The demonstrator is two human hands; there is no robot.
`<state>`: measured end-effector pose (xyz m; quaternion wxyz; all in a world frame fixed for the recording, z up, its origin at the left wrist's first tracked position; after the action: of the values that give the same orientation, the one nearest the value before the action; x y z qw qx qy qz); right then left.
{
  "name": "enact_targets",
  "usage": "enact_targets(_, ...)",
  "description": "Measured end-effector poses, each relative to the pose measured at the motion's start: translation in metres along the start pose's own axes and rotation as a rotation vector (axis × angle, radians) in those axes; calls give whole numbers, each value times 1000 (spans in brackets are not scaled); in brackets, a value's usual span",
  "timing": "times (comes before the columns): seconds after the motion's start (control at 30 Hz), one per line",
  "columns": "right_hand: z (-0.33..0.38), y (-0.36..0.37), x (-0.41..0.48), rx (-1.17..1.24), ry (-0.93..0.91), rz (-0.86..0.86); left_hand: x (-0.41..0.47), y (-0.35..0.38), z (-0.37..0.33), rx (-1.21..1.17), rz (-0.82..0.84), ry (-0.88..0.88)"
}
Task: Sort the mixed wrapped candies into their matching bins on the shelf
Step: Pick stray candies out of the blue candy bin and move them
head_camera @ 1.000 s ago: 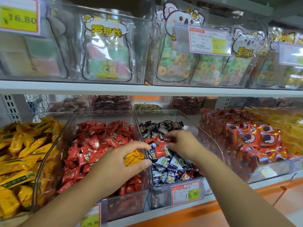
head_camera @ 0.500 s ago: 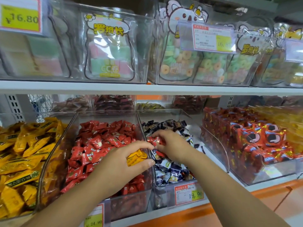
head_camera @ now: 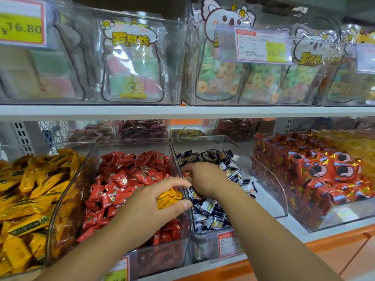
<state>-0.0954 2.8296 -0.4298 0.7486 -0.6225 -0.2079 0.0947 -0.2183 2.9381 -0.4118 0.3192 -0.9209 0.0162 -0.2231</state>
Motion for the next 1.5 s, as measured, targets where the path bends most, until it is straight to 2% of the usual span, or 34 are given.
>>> enact_targets(0.1,-2,-6,-5,115,15,-12,0,0,0,8,5,-9)
enact_targets(0.23,-17,-39,-23,486,63,-39,1,0,-1,30,8,-12)
enact_targets(0.33,-29,-47,-41,463,87,87,0,0,-1,23,7,-25)
enact_targets(0.47,-23,-18,-58,467,96,281,-1,0,-1,29,8,-27)
enact_targets(0.63,-19,-12,-55,490,104,275,-4,0,-1,39,14,-33)
enact_targets(0.83,-30,-17,-57,536,119,166,-4,-2,-1,51,-4,-31)
enact_targets(0.9,-35,-35,-57,611,136,69,-4,-2,-1,45,-14,-24)
enact_targets(1.03,-19,-73,-48,847,122,-256,-4,-1,0,28,-28,-37)
enact_targets(1.1,11,-81,-36,968,63,-314,-4,-1,0,20,-33,-40)
enact_targets(1.17,42,-78,-23,1052,16,-235,-3,-1,1,1,-35,-48)
enact_targets(1.27,64,-58,-12,1054,-36,-18,-2,-1,2,-3,-28,-26)
enact_targets(1.4,38,-58,-21,1117,24,-17,-2,-1,5,4,-12,-23)
enact_targets(1.43,27,-63,-28,1060,41,-14,-2,-1,6,3,-10,-27)
enact_targets(1.5,8,-74,-44,783,34,63,-3,-1,6,-7,-4,-32)
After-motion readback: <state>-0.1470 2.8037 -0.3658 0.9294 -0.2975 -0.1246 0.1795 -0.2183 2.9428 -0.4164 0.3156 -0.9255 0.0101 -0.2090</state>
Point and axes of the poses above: each hand's wrist, its own x-axis towards the middle knuckle, its own y-axis out of the palm, z = x × y, the point moved 8 cm from there along x, towards the middle knuckle, and after that the axes turned 5 degrees about -z, right-handed, at the moved point
